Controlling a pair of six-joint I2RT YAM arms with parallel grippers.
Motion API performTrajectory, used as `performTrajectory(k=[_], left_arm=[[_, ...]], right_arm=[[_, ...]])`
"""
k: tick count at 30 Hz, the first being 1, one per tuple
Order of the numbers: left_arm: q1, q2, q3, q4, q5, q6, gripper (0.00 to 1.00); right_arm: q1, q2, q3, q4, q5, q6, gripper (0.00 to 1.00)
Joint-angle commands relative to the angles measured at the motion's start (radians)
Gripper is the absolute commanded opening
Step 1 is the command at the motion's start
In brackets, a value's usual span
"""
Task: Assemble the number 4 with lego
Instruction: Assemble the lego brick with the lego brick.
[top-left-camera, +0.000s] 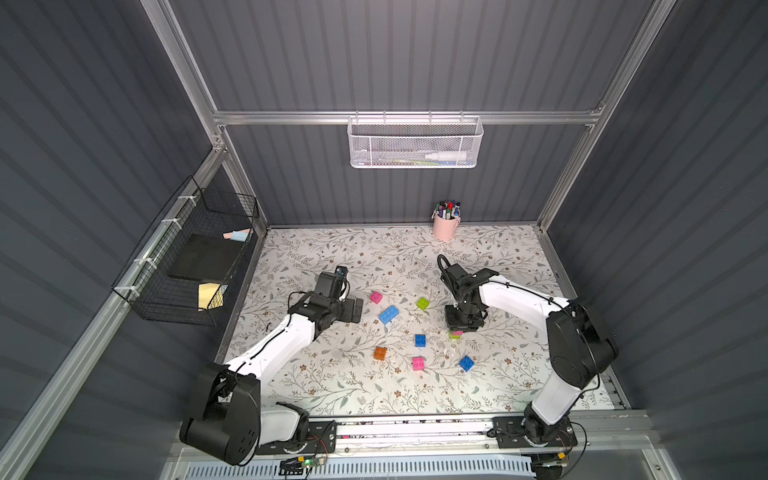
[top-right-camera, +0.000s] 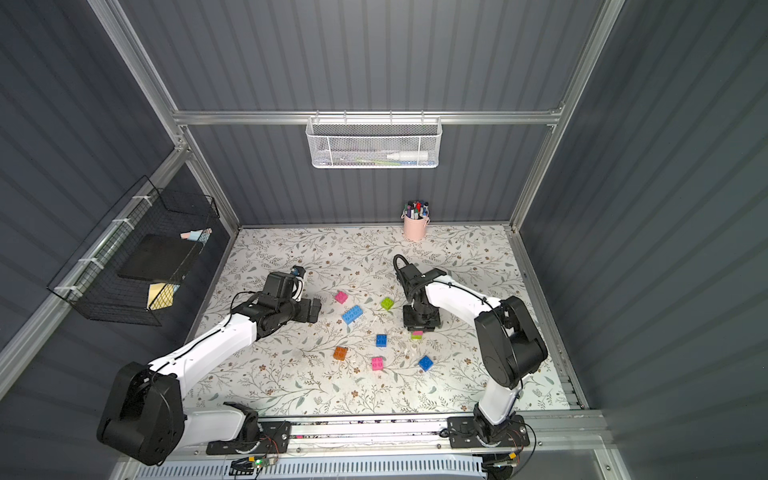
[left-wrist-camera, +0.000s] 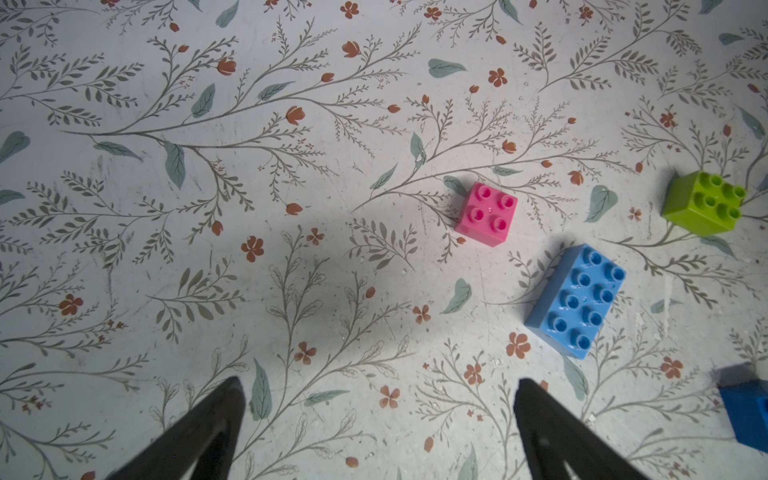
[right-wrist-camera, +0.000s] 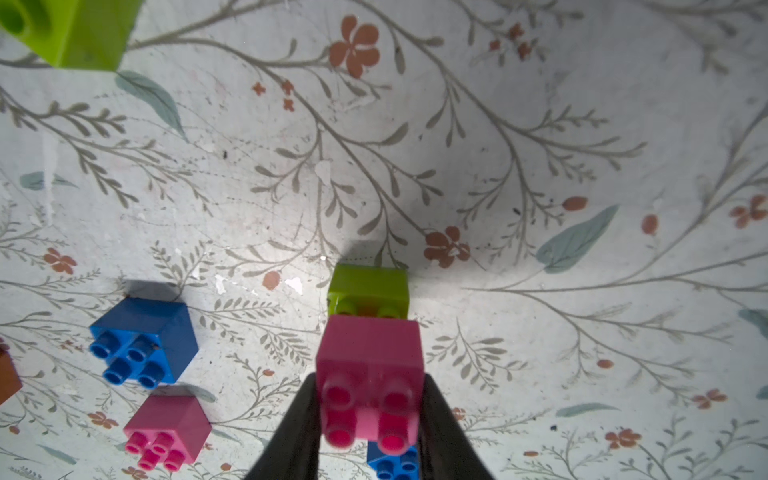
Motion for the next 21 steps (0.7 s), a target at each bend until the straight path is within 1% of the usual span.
performTrajectory(k=[1,7,11,16,21], left_arm=[[-0.007,-0.039,-0.02,0.003,-0.012,0.012,0.99],[-0.007,-0.04,-0.02,0.002,-0.014,0.012,1.0],[-0.007,-0.043,-0.021,0.003,-0.017,0.012,1.0],[-0.007,-0.035,-0.019,0.003,-0.015,0.011,1.0],[-0.009,-0.039,-0.021,0.001,-0.017,0.012,0.99]], right_arm=[[0.001,0.0,-0.028,0.015,-0.005,0.033,0.2],[-0.004,0.009,-0.063,0.07,-0.033,0.042,0.2],[-0.005,-0.014,-0.072,0.097,-0.026,0.042,0.2],[-0.006,0.042,-0.036,0.04,-0.011,0.003,0.2],[-0.006,0.096,-0.036,0.016,-0.033,-0.025,0.19]])
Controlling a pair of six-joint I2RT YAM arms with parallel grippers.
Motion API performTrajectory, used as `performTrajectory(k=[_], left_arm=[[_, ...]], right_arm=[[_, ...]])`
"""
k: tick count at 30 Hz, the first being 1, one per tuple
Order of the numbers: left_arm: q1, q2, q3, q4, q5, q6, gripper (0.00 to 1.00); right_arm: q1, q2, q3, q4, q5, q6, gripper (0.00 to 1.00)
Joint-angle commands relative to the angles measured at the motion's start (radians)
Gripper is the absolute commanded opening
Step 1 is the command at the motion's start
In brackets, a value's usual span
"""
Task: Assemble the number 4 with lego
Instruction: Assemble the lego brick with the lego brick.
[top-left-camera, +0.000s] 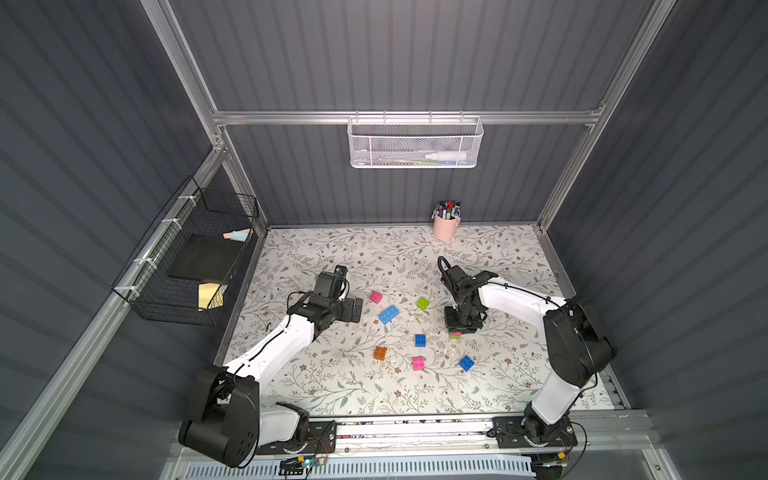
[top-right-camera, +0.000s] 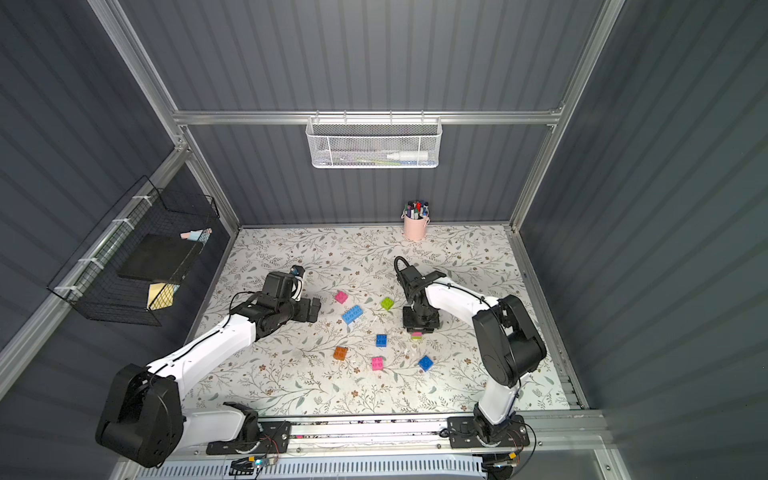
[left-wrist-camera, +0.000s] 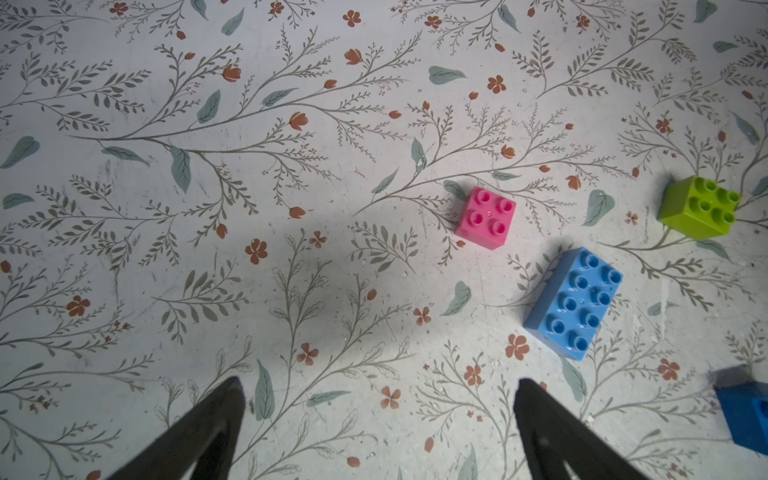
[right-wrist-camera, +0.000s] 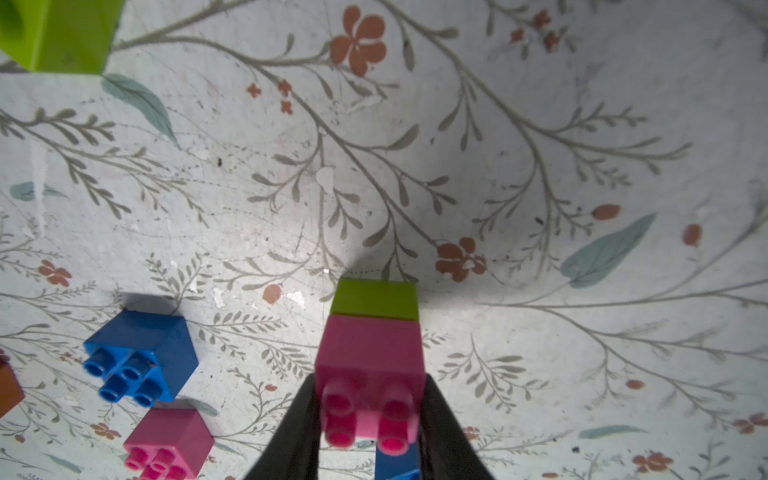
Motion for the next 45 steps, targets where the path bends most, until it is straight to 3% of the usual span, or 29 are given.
performTrajectory(k=[1,7,14,26,34,38,45], left_arm=[[-0.008,-0.029,-0.021,0.0,-0.014,0.011,0.99],[-0.009,-0.022,-0.019,0.001,-0.012,0.01,0.99],[-0.009,-0.029,-0.021,0.0,-0.013,0.011,0.99],[-0.009,-0.047,-0.022,-0.005,-0.019,0.01,0.99],[-0.012,-0.044,-0.015,-0.013,0.009,0.011,1.0],[-0.02,-0.035,0.002,-0.047,0.068,0.031,1.0],[-0.056,-0.013,0.028,-0.095,0.122,0.065,1.0]], right_arm=[[-0.003,0.08,-0.028,-0.024,-0.013,-0.025,0.18],[-0.002,0.101,-0.036,-0.018,-0.014,-0.028,0.2],[-0.003,0.047,-0.002,-0.028,0.008,-0.016,0.45],[-0.009,-0.014,0.074,-0.062,-0.022,-0.009,0.71],[-0.009,-0.214,0.033,-0.164,-0.021,-0.016,0.71],[-0.006,-0.296,-0.035,-0.185,-0.093,-0.068,0.69],[0.046,-0.319,-0.176,-0.164,-0.119,-0.078,0.71]])
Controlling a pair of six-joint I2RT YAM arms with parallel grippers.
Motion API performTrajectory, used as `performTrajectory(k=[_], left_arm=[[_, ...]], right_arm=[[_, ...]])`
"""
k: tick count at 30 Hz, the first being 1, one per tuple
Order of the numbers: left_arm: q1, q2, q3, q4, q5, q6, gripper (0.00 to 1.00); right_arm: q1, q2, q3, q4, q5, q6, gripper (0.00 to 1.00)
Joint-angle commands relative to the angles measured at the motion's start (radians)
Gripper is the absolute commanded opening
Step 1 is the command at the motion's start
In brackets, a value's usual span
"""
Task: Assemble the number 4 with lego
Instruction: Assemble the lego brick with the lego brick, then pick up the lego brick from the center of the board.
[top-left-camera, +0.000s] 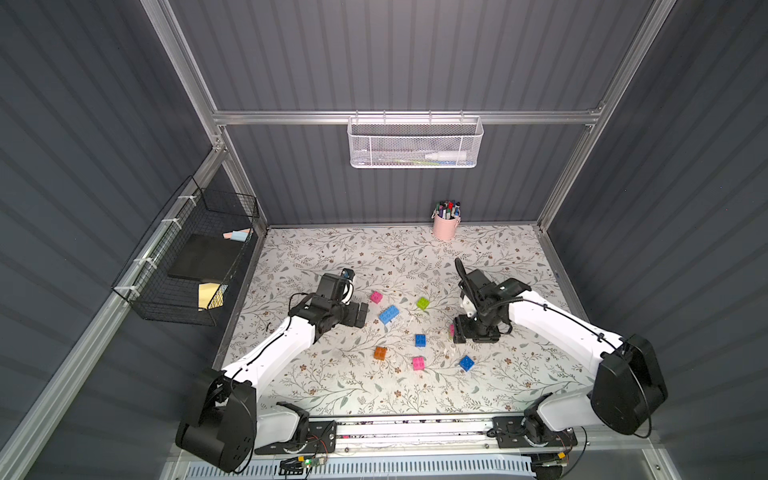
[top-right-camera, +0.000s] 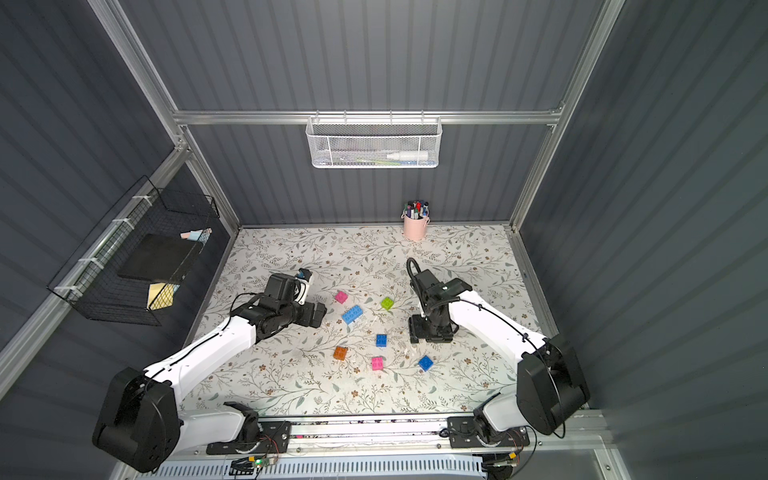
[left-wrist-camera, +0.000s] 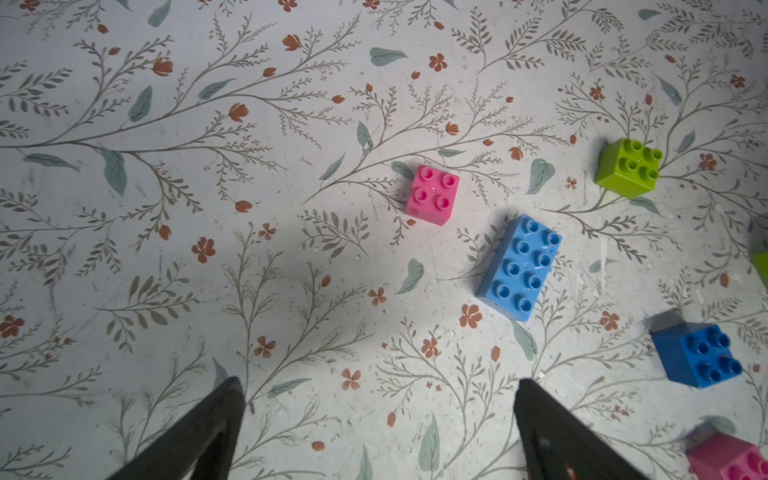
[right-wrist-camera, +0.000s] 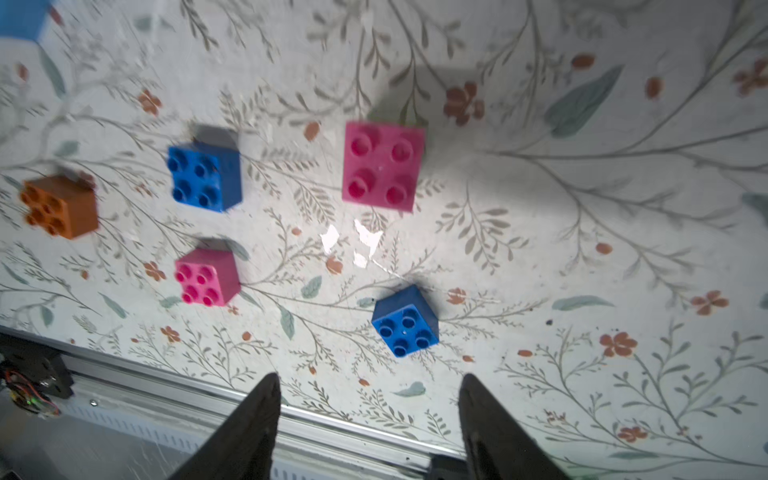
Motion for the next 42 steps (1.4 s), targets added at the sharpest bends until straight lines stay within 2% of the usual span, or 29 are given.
performTrajectory(k=[1,7,12,21,25,32,37,42], left_arm=[[-0.014,0.006,0.027,-0.047,0.038,0.036,1.0],[-0.019,0.006,0.026,-0.042,0.034,0.045,1.0],[-0.019,-0.009,0.017,-0.047,0.018,0.055,0.99],[-0.019,-0.018,0.011,-0.04,0.004,0.056,0.99],[-0.02,-0.018,0.009,-0.034,-0.001,0.055,1.0],[-0.02,-0.031,0.004,-0.038,-0.012,0.056,0.99],[-0.02,-0.03,0.004,-0.037,-0.01,0.054,0.99],[-0.02,-0.035,0.003,-0.037,-0.014,0.053,0.99]], right_arm=[[0.035,0.01,-0.045,-0.018,-0.018,0.0,0.73],[0.098,0.075,-0.092,0.072,0.008,0.043,0.85],[0.121,0.117,-0.115,0.128,-0.001,0.059,0.86],[0.124,0.088,-0.138,0.157,0.044,0.05,0.85],[0.124,0.11,-0.138,0.168,0.022,0.045,0.81],[0.134,0.088,-0.138,0.163,-0.016,0.058,0.69],[0.146,0.093,-0.14,0.117,0.052,0.051,0.64],[0.151,0.073,-0.171,0.134,0.078,0.064,0.53]])
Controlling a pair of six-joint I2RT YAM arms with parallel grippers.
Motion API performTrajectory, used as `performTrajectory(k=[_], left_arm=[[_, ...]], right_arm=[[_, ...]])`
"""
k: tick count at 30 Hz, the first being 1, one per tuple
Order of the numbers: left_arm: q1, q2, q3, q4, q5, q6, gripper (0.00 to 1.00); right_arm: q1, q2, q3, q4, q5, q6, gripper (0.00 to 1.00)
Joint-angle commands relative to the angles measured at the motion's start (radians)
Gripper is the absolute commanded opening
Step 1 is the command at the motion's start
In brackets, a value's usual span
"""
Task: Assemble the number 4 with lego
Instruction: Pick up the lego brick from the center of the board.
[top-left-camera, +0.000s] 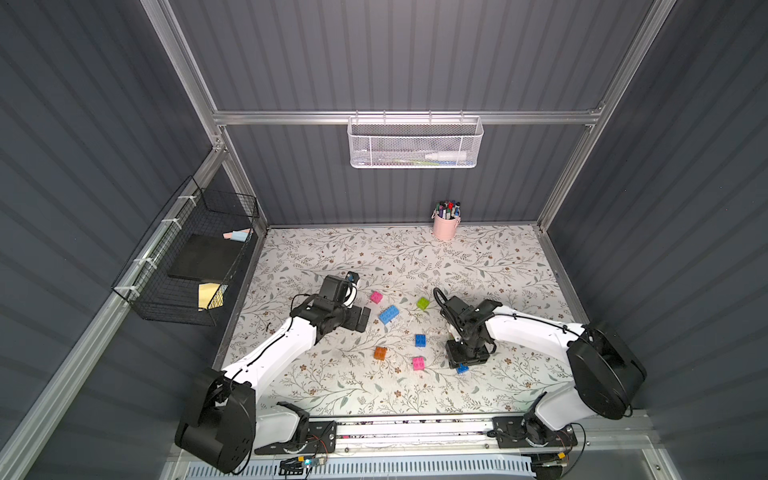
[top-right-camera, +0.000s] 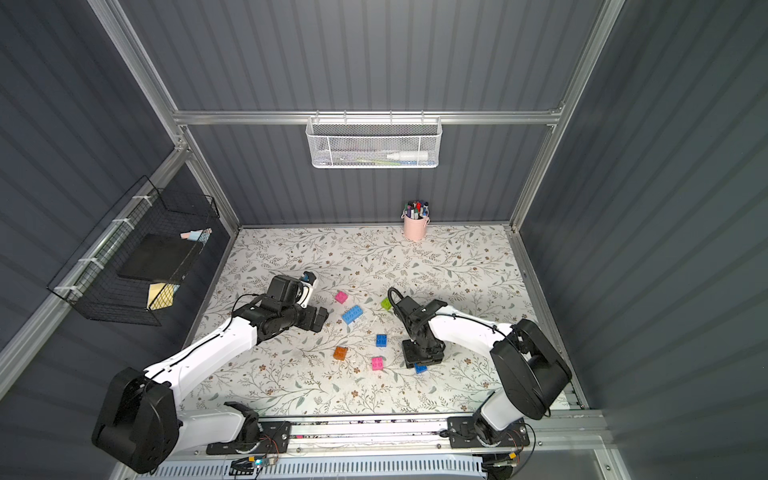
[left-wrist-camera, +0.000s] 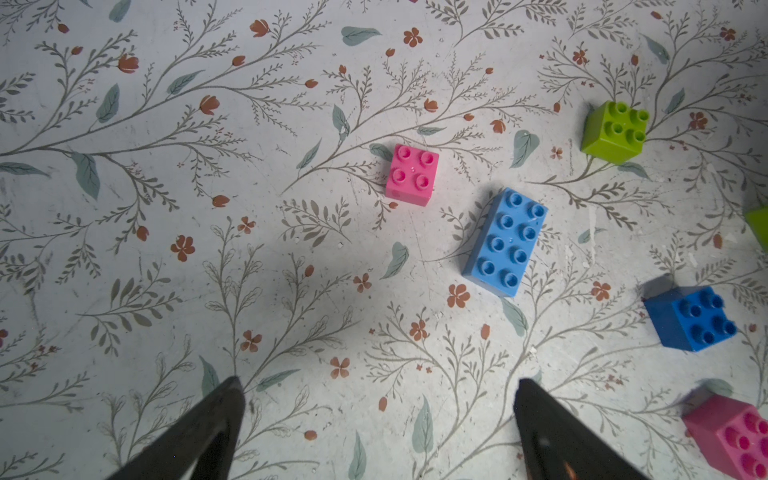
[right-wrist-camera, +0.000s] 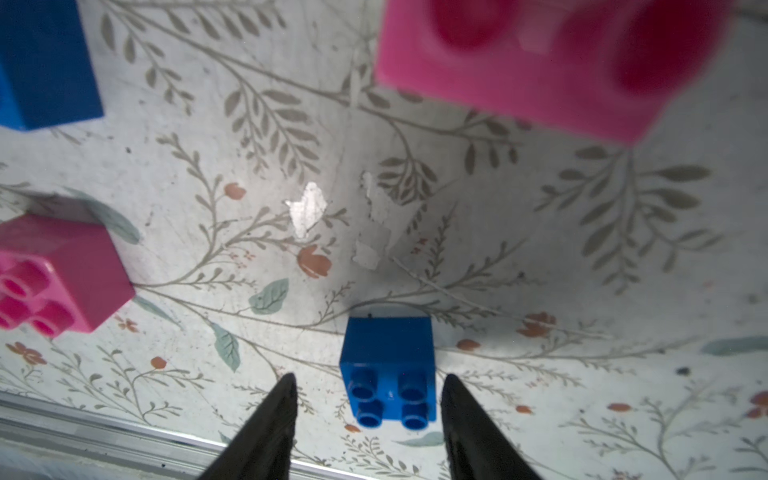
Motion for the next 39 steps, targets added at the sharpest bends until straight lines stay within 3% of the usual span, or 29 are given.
performTrajectory(k=[1,14,27,39], left_arm=[[-0.006,-0.027,0.003,-0.015,-0.013,0.013,1.0],[-0.007,-0.017,0.003,-0.012,-0.017,0.004,1.0],[-0.009,-0.018,0.003,-0.014,-0.024,0.004,1.0],[-0.016,-0.024,0.007,-0.023,-0.013,0.005,0.99]], right_arm=[[0.008,-0.025,-0.024,-0.02,0.039,0.016,0.51],[0.023,-0.019,-0.033,0.025,0.07,0.012,0.46],[0.032,0.017,-0.01,0.016,0.073,0.007,0.3],[0.026,-0.108,0.092,-0.138,0.108,0.043,0.25]])
